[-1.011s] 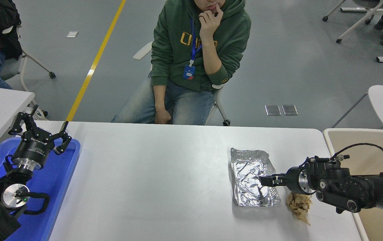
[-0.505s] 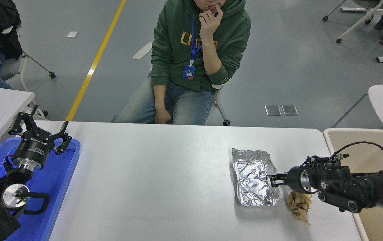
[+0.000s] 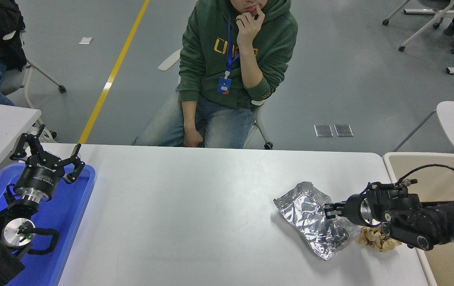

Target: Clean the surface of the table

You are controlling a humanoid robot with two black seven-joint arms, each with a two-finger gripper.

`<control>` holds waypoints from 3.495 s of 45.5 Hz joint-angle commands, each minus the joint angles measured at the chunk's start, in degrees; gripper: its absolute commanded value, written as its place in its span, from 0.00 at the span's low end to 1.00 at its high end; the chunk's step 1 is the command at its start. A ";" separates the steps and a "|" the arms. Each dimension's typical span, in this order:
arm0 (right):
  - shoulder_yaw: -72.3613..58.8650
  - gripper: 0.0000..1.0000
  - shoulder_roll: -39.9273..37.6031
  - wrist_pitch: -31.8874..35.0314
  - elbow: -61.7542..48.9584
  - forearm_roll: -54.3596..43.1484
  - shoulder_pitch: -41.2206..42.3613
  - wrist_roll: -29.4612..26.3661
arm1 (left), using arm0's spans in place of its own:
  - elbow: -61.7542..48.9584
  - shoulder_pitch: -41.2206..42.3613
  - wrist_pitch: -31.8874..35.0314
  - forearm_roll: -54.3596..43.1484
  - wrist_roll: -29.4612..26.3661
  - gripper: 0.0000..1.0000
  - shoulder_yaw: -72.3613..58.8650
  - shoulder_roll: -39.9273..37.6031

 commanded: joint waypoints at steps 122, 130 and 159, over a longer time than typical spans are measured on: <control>19.22 0.00 -31.70 8.97 -10.13 20.17 -4.12 -0.37 | 0.00 0.00 0.00 0.00 0.00 1.00 0.00 0.00; 19.05 0.00 -26.07 4.40 -18.04 26.41 -9.83 -0.37 | 0.00 0.00 0.00 0.00 0.00 1.00 0.00 0.00; 19.84 0.00 1.00 -10.37 -45.83 45.84 -21.52 -0.98 | 0.00 0.00 0.00 0.00 0.00 1.00 0.00 0.00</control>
